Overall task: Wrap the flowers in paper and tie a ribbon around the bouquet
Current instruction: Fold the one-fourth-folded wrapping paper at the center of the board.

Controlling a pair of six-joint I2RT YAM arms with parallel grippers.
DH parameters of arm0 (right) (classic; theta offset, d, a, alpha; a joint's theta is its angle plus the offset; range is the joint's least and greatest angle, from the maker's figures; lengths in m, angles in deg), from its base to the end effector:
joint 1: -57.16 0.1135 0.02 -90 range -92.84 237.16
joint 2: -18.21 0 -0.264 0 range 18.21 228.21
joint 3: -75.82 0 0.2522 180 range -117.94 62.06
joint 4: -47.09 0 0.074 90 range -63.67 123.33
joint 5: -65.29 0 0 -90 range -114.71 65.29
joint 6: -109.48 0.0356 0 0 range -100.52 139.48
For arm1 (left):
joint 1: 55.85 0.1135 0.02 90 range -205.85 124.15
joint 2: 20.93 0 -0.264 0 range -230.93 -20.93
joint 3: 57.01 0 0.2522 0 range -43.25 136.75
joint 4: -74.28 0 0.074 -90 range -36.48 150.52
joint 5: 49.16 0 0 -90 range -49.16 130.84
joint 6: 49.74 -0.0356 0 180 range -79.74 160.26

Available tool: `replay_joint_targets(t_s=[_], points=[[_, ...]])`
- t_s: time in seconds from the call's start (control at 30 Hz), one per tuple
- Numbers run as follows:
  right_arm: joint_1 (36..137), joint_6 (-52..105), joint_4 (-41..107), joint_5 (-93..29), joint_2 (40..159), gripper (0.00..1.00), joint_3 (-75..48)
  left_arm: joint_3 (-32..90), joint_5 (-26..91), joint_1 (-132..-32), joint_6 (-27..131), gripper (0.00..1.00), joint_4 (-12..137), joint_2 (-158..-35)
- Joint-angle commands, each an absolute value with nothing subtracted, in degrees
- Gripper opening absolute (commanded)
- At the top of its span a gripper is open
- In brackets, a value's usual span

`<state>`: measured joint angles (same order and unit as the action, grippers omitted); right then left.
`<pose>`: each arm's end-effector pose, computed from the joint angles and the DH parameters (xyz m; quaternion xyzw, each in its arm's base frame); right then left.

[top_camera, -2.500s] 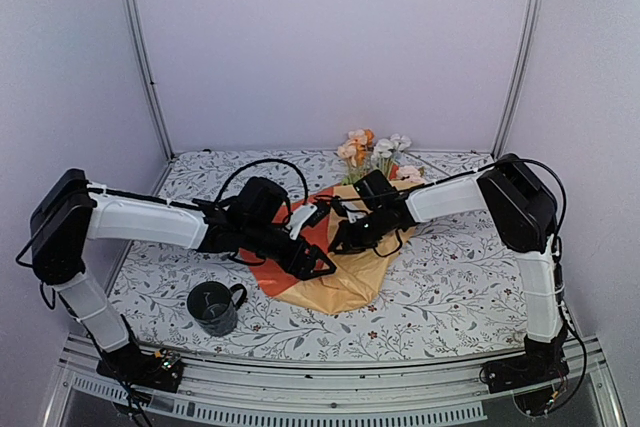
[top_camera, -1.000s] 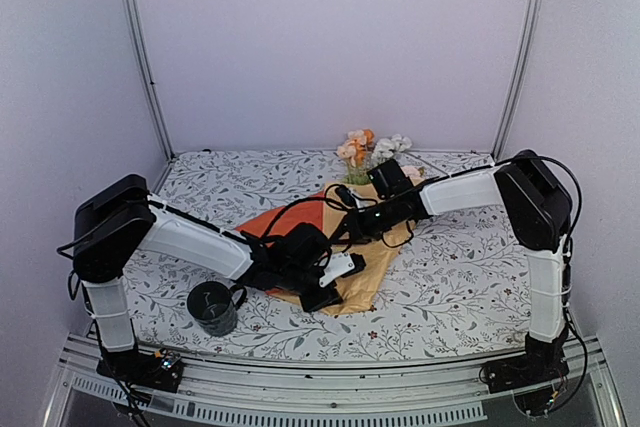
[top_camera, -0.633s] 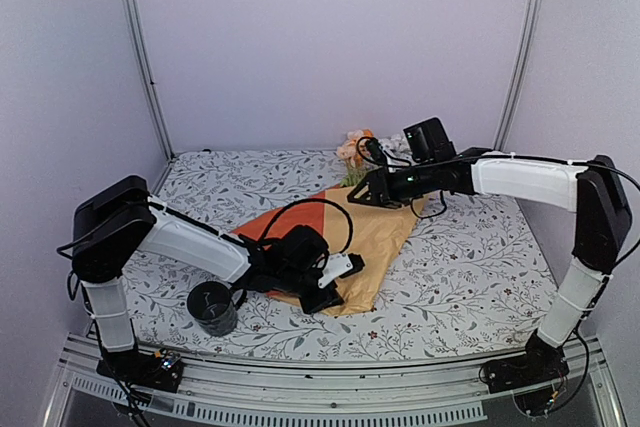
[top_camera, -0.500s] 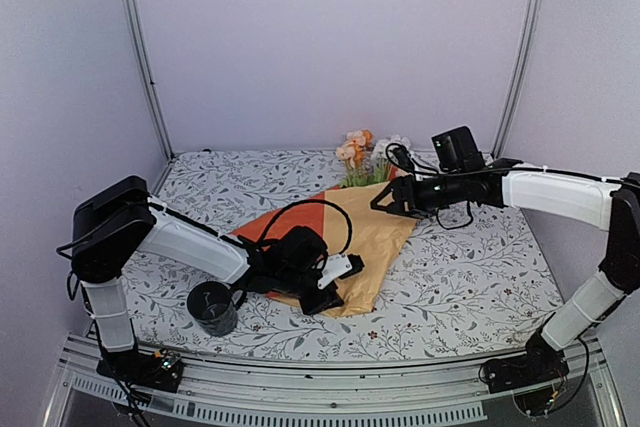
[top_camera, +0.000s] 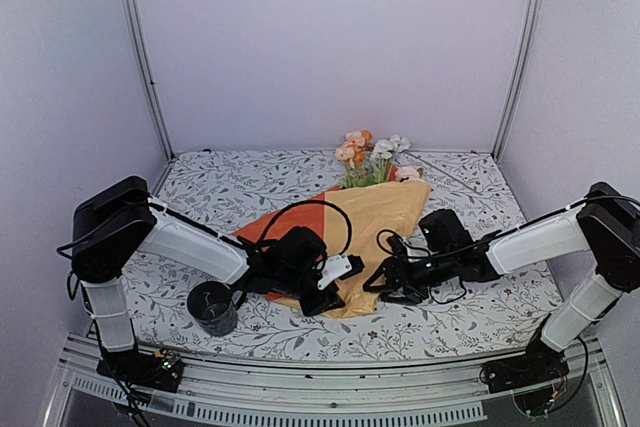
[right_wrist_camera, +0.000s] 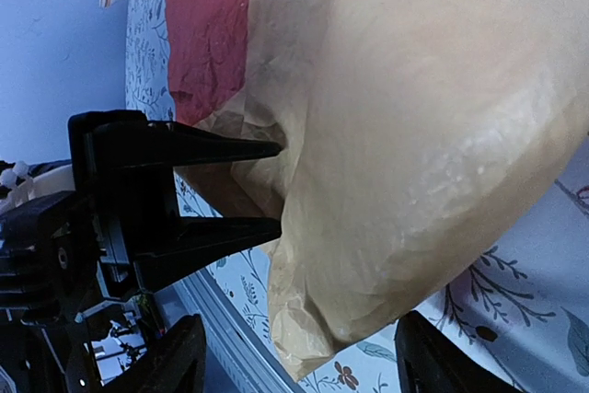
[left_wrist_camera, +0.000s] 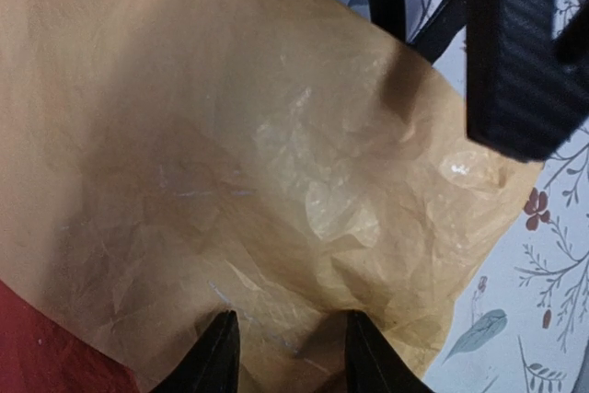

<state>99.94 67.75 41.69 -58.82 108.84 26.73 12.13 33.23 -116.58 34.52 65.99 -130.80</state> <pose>0.1937 0.2064 0.1346 -0.0649 0.8935 0.4415 0.0511 0.1780 -0.3273 0.1147 0.5317 0.7691 -0.2164 0.2811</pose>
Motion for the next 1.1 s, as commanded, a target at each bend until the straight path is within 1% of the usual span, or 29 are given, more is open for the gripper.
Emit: replay_joint_targets(t_s=[0.0,0.1,0.13,0.17,0.27,0.3,0.37,0.57,0.7,0.83,0.97,1.07], points=[[101.1,75.3,55.6,-61.7,112.3,0.62,29.8,10.5,31.4,-116.7,35.4,0.40,64.0,-132.3],[102.7,76.4,58.6,-63.4,115.8,0.53,28.6,10.7,31.7,-116.7,35.3,0.40,63.8,-132.4],[103.2,76.7,59.3,-63.8,116.5,0.48,28.4,10.8,31.8,-116.6,35.3,0.40,63.7,-132.5],[103.3,76.9,60.0,-64.3,117.0,0.41,28.5,10.7,31.6,-116.5,35.4,0.39,63.5,-132.5],[103.3,77.5,60.0,-63.4,116.3,0.15,30.1,10.3,31.6,-116.4,35.3,0.39,63.2,-132.0],[103.2,77.6,59.7,-63.3,115.7,0.08,30.8,10.0,31.6,-116.5,35.2,0.39,63.2,-131.9],[103.2,77.2,58.8,-63.2,114.7,0.02,32.4,9.7,31.2,-116.5,35.2,0.39,63.2,-131.6],[103.3,75.5,54.2,-64.3,112.0,0.00,36.7,9.9,25.8,-116.6,34.7,0.39,63.4,-131.2],[103.2,74.5,50.6,-64.4,108.8,0.03,39.0,11.3,21.4,-117.5,34.7,0.39,63.2,-132.0],[103.3,72.7,46.0,-63.4,107.5,0.04,39.5,13.4,21.2,-118.3,34.8,0.39,61.3,-132.4],[103.2,71.8,44.6,-63.0,108.0,0.04,39.4,15.6,20.6,-119.0,34.6,0.40,58.9,-127.3],[103.2,71.3,43.6,-62.6,108.3,0.03,39.2,18.0,22.1,-119.0,34.5,0.43,57.0,-123.4]])
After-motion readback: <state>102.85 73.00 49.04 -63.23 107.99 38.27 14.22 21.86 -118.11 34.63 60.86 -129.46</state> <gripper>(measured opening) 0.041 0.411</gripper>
